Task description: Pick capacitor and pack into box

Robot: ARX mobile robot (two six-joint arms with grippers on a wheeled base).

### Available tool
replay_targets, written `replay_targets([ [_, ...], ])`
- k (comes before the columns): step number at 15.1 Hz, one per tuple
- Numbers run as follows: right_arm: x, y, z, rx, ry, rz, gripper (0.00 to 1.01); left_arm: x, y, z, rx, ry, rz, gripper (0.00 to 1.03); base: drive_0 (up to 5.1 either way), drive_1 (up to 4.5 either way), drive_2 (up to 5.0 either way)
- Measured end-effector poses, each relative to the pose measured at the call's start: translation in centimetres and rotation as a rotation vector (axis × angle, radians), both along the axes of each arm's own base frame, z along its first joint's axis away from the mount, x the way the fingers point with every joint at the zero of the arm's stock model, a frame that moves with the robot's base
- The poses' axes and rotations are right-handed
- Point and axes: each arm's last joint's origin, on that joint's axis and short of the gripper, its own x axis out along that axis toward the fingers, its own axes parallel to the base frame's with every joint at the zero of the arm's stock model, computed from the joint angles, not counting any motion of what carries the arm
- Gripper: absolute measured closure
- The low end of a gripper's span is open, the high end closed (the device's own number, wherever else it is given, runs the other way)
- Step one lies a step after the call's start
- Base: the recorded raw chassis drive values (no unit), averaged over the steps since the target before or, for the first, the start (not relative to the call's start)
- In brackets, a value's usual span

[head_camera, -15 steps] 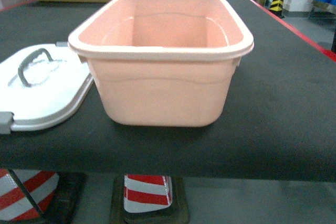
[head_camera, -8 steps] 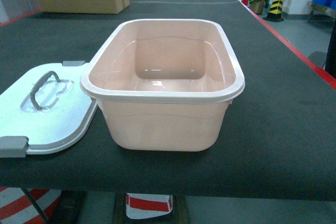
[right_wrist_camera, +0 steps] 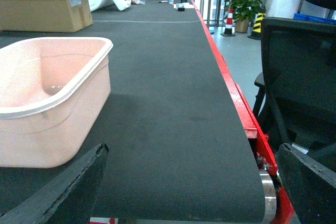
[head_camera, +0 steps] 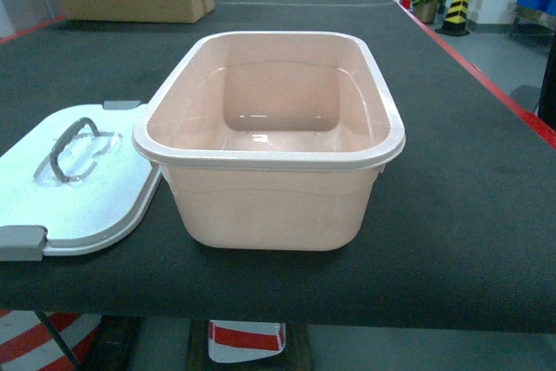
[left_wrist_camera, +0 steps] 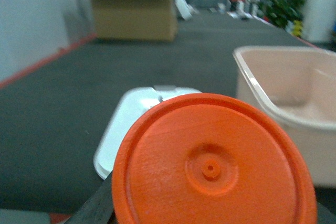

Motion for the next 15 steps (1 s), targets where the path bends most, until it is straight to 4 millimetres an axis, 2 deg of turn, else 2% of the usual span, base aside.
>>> replay_targets([
  [1,0.0,0.0,0.0,0.000,0.000,-0.001,0.03,0.9,-0.1,1.0,0.022,-0.066,0.087,0.59,0.0,0.00,0.0],
  [3,0.0,0.0,0.0,0.000,0.000,0.000,0.03,4.4,-1.1,2.8,0.039,-0.077,0.029,0.59,0.0,0.00,0.0],
  [5,0.0,0.0,0.0,0.000,0.000,0.000,0.03,10.3,-4.1,6.9,0.018,-0.192,-0.126,0.59,0.0,0.00,0.0],
  [6,0.0,0.0,0.0,0.000,0.000,0.000,0.03,13.5,-6.1,8.1,0.004,-0.188,-0.198,0.59,0.0,0.00,0.0],
  [8,0.0,0.0,0.0,0.000,0.000,0.000,0.03,20.0,-10.7,7.1,0.005,-0.063,-0.299,0.59,0.0,0.00,0.0],
  [10,0.0,0.0,0.0,0.000,0.000,0.000,0.03,25.4,-14.4,5.6,0.017,0.014,-0.347,0.59,0.0,0.00,0.0],
  [11,0.0,0.0,0.0,0.000,0.000,0.000,0.03,26.8,-15.5,5.0,0.020,0.025,-0.358,0.50,0.0,0.00,0.0],
  [13,0.0,0.0,0.0,0.000,0.000,0.000,0.03,27.4,-15.9,4.6,0.026,0.031,-0.360,0.39,0.0,0.00,0.0],
  [14,0.0,0.0,0.0,0.000,0.000,0.000,0.03,27.4,-15.9,4.5,0.027,0.032,-0.361,0.25,0.0,0.00,0.0],
  [15,0.0,0.0,0.0,0.000,0.000,0.000,0.03,27.2,-15.3,5.4,0.023,-0.002,-0.346,0.08,0.0,0.00,0.0],
])
